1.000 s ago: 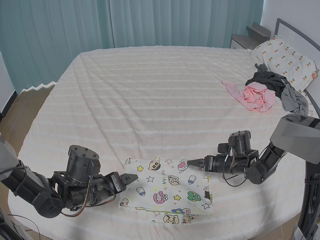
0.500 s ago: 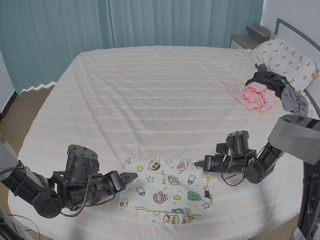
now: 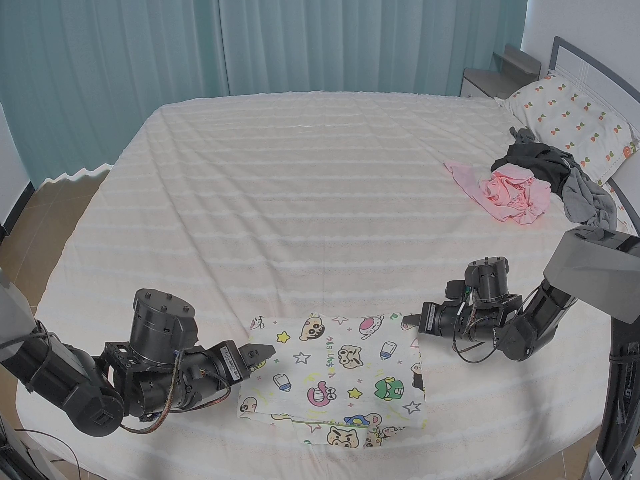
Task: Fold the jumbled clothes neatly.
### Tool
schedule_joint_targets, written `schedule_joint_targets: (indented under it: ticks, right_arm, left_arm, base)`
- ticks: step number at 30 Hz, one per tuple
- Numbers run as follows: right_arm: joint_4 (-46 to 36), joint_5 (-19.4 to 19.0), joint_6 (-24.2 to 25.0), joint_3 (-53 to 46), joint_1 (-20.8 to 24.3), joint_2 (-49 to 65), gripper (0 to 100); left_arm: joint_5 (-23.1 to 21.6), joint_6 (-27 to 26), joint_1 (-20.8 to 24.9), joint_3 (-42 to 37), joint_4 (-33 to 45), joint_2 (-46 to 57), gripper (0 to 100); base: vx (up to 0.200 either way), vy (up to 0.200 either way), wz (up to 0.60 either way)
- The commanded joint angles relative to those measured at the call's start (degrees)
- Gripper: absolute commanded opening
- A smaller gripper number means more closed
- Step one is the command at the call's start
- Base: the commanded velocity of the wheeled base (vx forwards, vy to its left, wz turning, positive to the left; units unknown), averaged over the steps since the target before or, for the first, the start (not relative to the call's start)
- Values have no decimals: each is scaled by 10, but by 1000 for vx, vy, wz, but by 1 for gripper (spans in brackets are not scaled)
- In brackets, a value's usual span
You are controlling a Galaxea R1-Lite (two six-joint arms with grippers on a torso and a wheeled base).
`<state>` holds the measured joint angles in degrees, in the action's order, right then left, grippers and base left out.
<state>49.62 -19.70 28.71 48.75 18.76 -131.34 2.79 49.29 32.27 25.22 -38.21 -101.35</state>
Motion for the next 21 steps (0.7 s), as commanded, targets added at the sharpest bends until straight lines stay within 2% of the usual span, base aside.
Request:
schedule_joint_targets:
  ticks: [1,9,10,16,18,20,21]
  right_arm:
    - [2,2,0,-2,-6,3,0]
    - [2,1,0,0,-8,0,0]
    - [3,1,0,1,-7,0,100]
    - [2,2,-1,-22,-10,21,100]
    - [2,1,-4,-56,-24,44,100]
    - [0,1,-5,-67,-25,52,100]
    - [-2,0,-7,-84,-26,62,100]
  left_arm:
    - [0,0,0,0,0,-1,100]
    - [0,0,0,0,0,-3,100]
    - [0,0,0,0,0,-3,100]
    - [-3,0,-16,1,-1,-4,100]
    - [-31,-7,-66,11,-1,-4,100]
    - [-55,-16,-83,14,0,-4,100]
    - [-96,-42,-107,18,1,-7,100]
  base:
    - [0,0,0]
    - [0,0,0]
    - [0,0,0]
    - [0,0,0]
    - [0,0,0]
    - [0,0,0]
    - [0,0,0]
